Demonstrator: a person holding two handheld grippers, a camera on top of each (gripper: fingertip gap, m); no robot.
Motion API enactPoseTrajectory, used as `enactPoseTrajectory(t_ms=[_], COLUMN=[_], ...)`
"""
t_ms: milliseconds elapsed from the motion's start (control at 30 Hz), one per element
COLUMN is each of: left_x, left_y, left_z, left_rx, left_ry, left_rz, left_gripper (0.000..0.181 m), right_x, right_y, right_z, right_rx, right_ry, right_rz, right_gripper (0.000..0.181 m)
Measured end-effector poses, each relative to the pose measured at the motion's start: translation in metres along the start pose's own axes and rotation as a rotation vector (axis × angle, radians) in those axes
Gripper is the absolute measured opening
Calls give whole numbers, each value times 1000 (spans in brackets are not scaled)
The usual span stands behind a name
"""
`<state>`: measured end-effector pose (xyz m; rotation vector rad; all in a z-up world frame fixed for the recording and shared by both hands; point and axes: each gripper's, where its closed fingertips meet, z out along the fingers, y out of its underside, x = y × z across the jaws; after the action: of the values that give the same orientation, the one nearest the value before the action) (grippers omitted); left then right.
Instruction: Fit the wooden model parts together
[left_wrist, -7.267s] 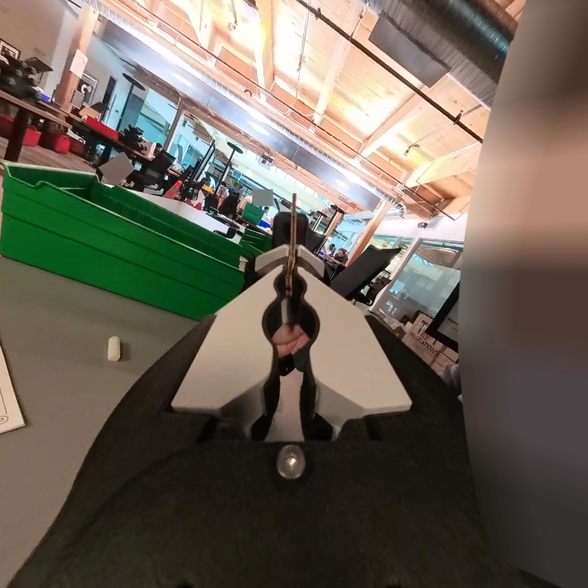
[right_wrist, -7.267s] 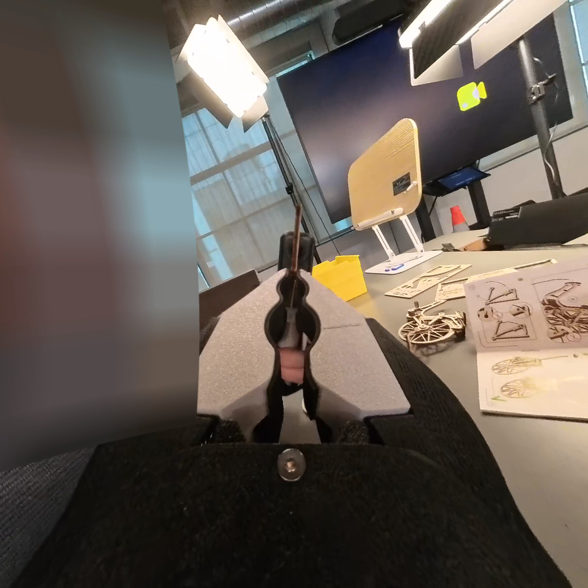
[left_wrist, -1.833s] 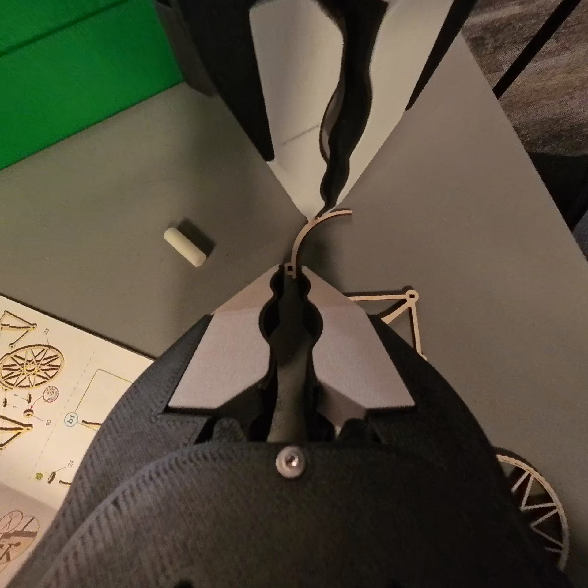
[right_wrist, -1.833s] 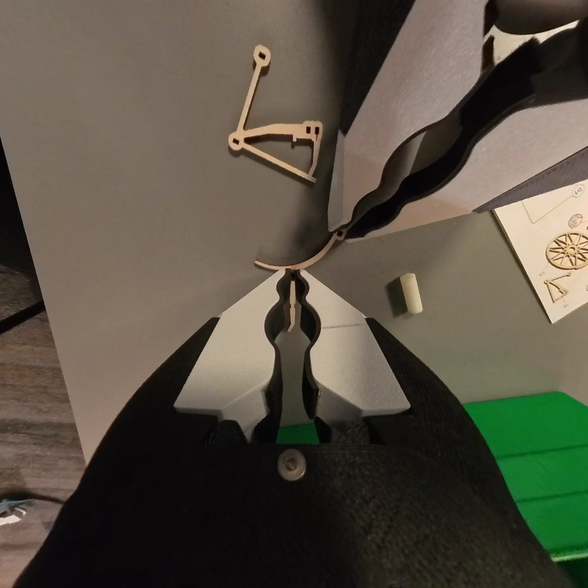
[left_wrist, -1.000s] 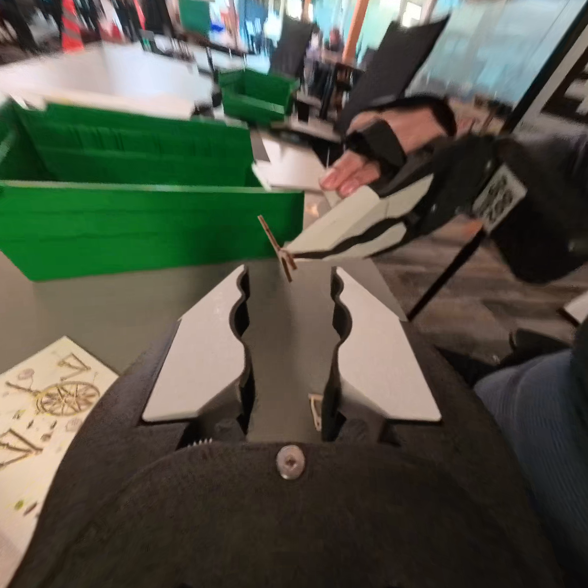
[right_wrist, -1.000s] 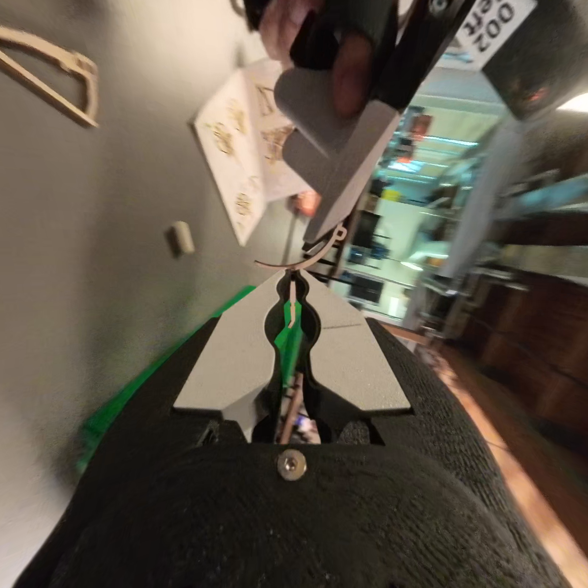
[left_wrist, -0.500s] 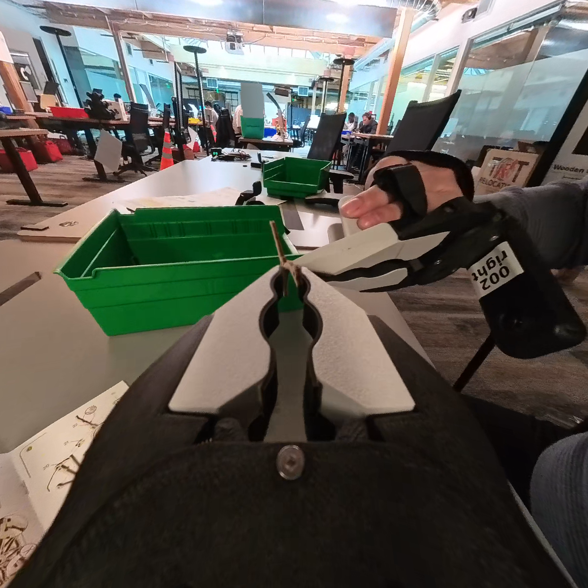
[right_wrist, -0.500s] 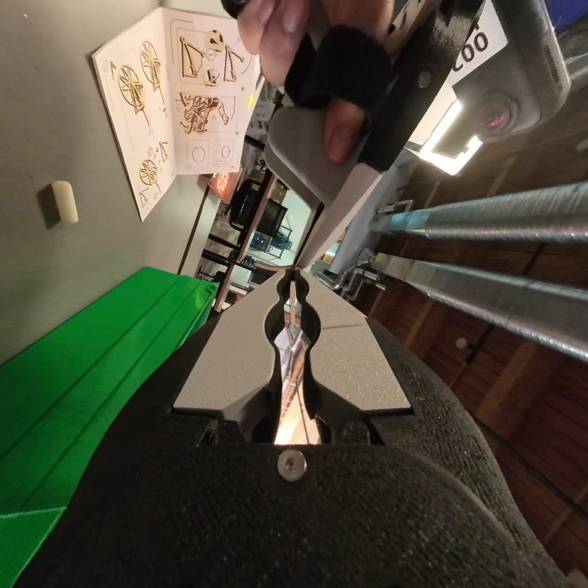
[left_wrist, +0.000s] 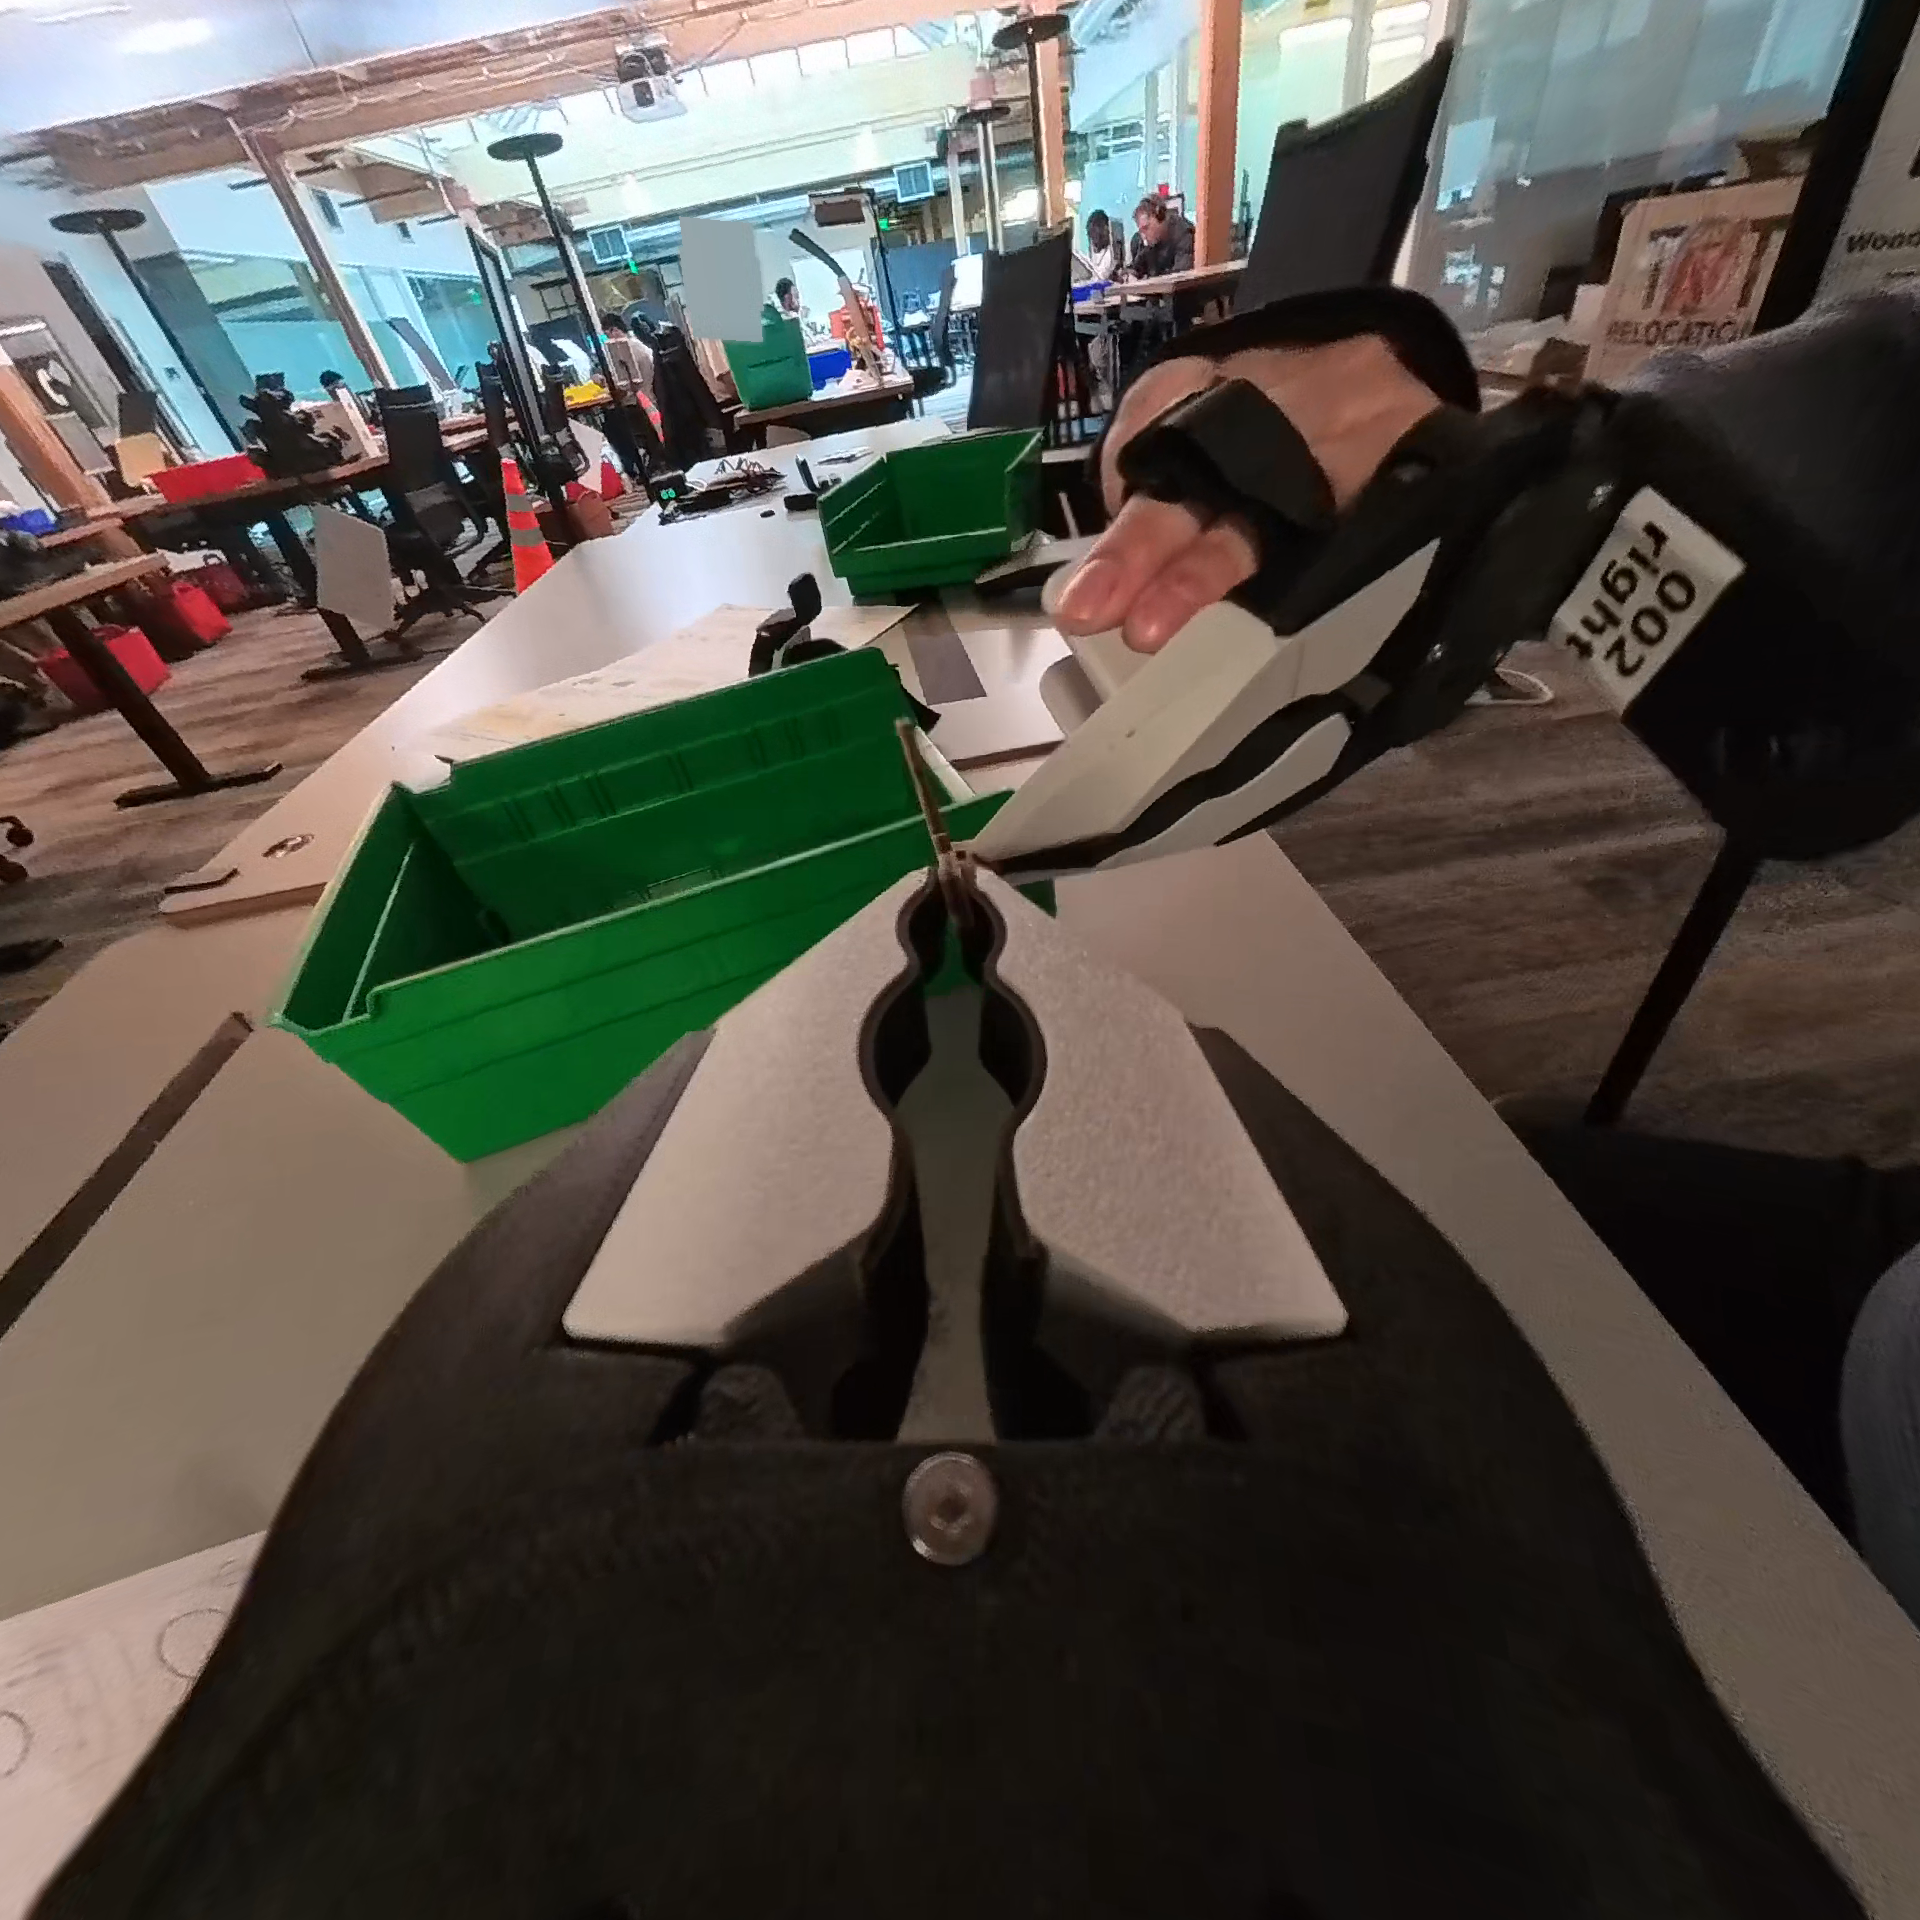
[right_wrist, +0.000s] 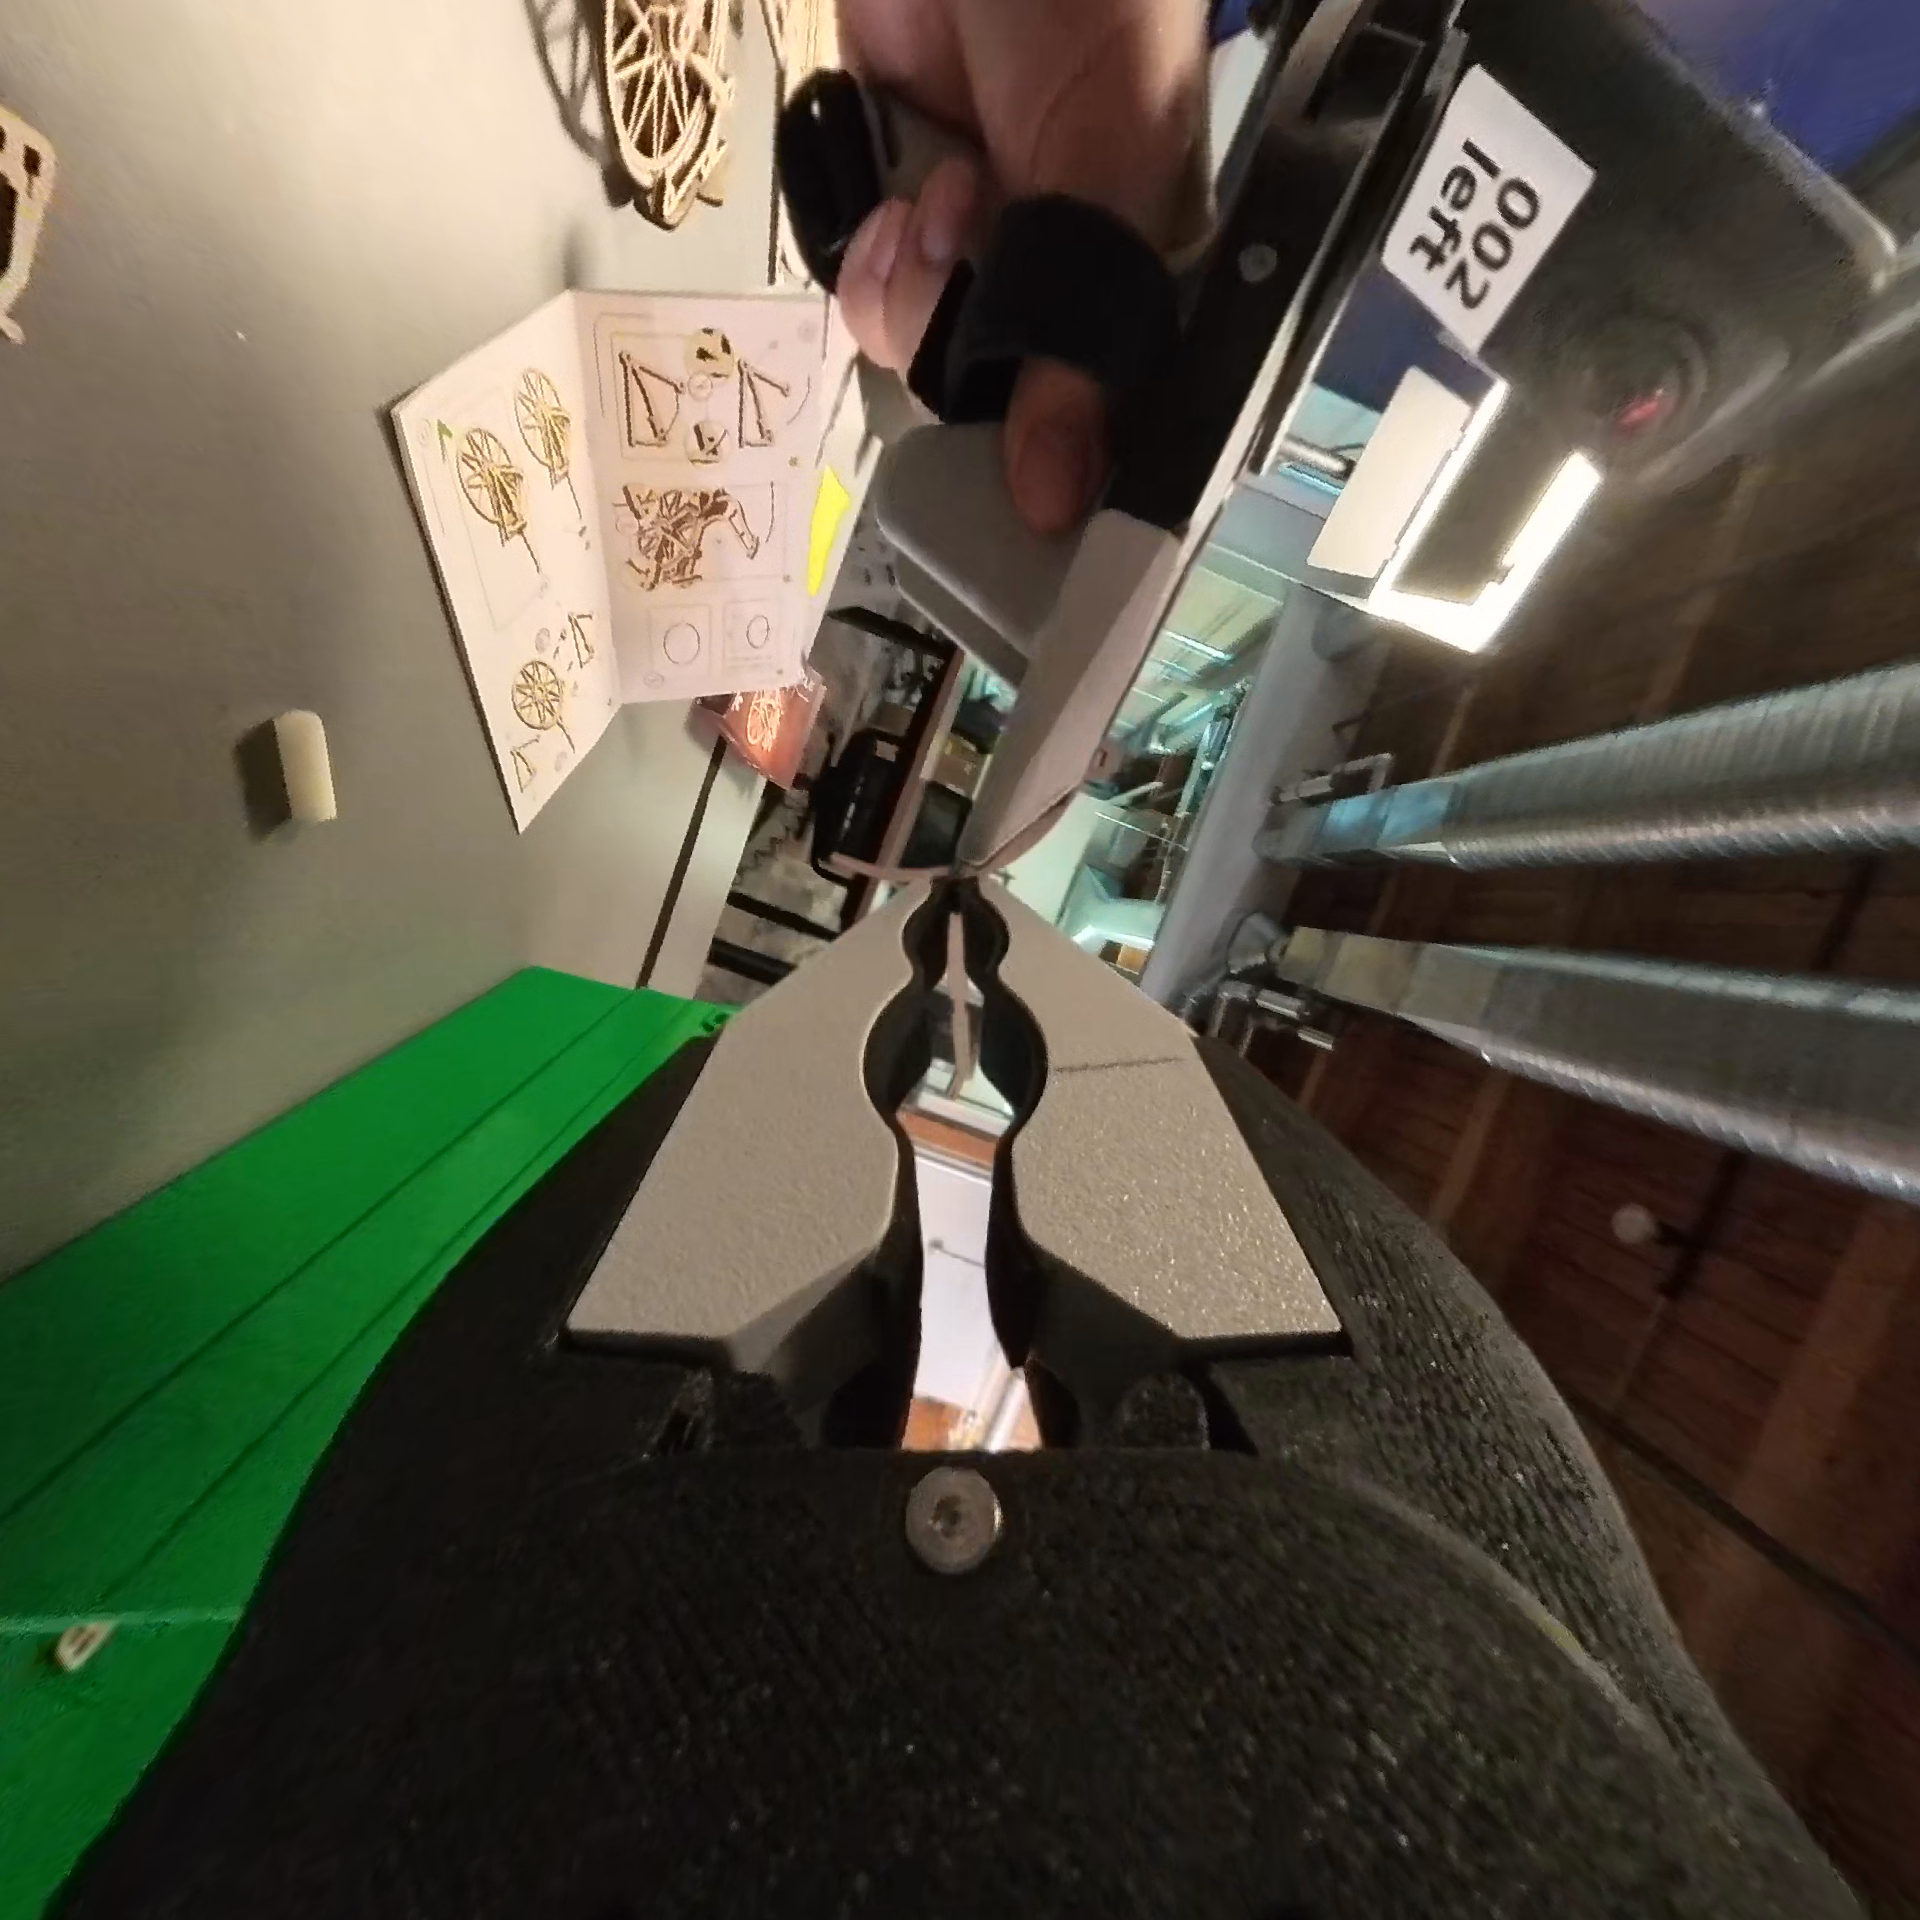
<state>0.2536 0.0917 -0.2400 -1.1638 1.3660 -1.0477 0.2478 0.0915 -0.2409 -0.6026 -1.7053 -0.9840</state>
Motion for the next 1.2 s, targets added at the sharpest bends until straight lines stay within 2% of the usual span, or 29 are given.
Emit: enactPoseTrajectory(t_ms=[233, 333, 400, 433, 500, 567, 667, 733, 833, 1200], left_x=[6, 5, 4, 5, 26, 42, 26, 8, -9, -3], left_y=[-7, -5, -5, -7, -7, -4, 2, -1, -11, -25], left_z=[-3, -1, 0, -1, 1, 12, 19, 14, 3, -6], left_rx=[20, -3, -3, 4, 1, -23, -68, -18, 66, 84], left_ry=[41, 21, 6, 19, 129, 131, 8, -46, -63, -31], left_rz=[-18, -12, -24, -31, -22, 34, 91, -37, -203, -178], left_gripper=[1, 1, 1, 1, 1, 1, 1, 1, 1, 1], right_x=[8, 7, 8, 11, 24, 33, 32, 29, 28, 23], right_y=[-2, -4, -3, 2, 33, 37, 33, 23, 7, 3], right_z=[-6, -3, -4, -6, -10, -14, -19, -20, -19, -7], right_rx=[34, -28, -28, -36, -155, -124, -112, -88, -51, -82], right_ry=[-15, -27, -23, -9, 37, 53, 55, 62, 50, 13], right_rz=[97, 16, 33, 66, 102, 189, 177, 163, 192, 77], right_gripper=[0, 0, 0, 0, 0, 0, 0, 0, 0, 0])
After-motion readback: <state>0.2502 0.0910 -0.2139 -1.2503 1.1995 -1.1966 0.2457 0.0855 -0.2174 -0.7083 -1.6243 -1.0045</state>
